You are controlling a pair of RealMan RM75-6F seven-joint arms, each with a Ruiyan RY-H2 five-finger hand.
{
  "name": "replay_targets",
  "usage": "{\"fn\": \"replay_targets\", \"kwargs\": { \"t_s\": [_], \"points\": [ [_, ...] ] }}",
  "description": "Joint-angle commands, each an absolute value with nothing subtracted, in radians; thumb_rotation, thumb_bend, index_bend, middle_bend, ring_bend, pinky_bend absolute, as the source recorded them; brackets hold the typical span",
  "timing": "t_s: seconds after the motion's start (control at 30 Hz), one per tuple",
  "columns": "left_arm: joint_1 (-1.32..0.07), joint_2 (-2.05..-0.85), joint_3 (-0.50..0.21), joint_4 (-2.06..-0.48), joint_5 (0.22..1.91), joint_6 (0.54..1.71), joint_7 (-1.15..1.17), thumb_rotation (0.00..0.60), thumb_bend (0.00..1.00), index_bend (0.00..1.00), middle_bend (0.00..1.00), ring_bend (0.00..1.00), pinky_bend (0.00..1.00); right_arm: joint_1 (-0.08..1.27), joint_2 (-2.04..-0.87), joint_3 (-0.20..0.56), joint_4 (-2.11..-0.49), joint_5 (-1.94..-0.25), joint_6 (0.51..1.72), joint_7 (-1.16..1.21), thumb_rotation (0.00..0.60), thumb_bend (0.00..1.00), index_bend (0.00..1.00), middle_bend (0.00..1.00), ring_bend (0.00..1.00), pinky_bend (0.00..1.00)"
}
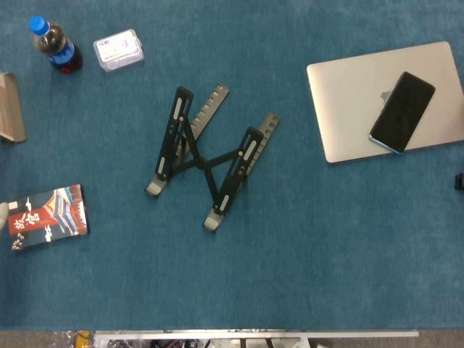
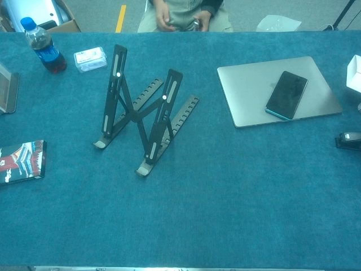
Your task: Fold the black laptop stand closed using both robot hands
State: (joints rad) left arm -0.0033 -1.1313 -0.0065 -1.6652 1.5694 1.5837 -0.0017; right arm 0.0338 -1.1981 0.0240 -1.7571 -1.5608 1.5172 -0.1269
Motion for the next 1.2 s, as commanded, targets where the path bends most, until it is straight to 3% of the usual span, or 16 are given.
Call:
{"fn": "replay_targets", "kwargs": {
  "t_s": [0.03, 0.5, 1.07, 1.2],
  "points": [
    [-0.003, -1.131, -0.006, -1.665, 1.568, 1.581, -0.002, 0.600, 0.28, 0.04, 0.07, 0.00, 0.04, 0.036, -1.199, 0.023, -1.757, -1.558, 1.511, -0.124, 0.600, 0.15, 0.12, 0.11, 0.00, 0.03],
    [-0.009, -1.128, -0.003, -1.660, 1.567, 1.566, -0.010, 0.600, 0.28, 0.04, 0.07, 0.00, 0.04, 0.066, -1.193, 0.023, -1.766, -1.576, 1.469, -0.057, 0.600, 0.15, 0.12, 0.11, 0.00, 0.03],
    [-0.012, -1.115, -0.001, -1.667, 1.567, 1.560, -0.010, 0.600, 0.28, 0.04, 0.07, 0.00, 0.04, 0.290, -1.165, 0.052, -1.840, -1.631, 1.212, 0.565, 0.600, 0.14, 0.10, 0.10, 0.00, 0.03],
    [-0.009, -1.112, 0.002, -1.666, 1.571, 1.561, -0.011, 0.600, 0.28, 0.04, 0.07, 0.00, 0.04, 0.376, -1.173, 0.054, -1.887, -1.641, 1.118, 0.896, 0.600, 0.14, 0.06, 0.07, 0.00, 0.03]
  ]
}}
